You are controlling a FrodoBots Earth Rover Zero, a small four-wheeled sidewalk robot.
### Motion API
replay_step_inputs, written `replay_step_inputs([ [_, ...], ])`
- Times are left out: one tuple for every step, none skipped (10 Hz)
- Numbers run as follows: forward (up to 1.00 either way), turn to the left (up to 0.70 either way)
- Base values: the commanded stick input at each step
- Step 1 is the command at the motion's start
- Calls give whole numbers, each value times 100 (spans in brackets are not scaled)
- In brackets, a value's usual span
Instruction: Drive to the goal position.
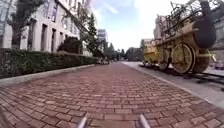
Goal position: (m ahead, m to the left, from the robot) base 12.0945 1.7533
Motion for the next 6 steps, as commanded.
replay_step_inputs([
  [70,0],
  [70,0],
  [70,0],
  [70,10],
  [70,14],
  [70,14],
])
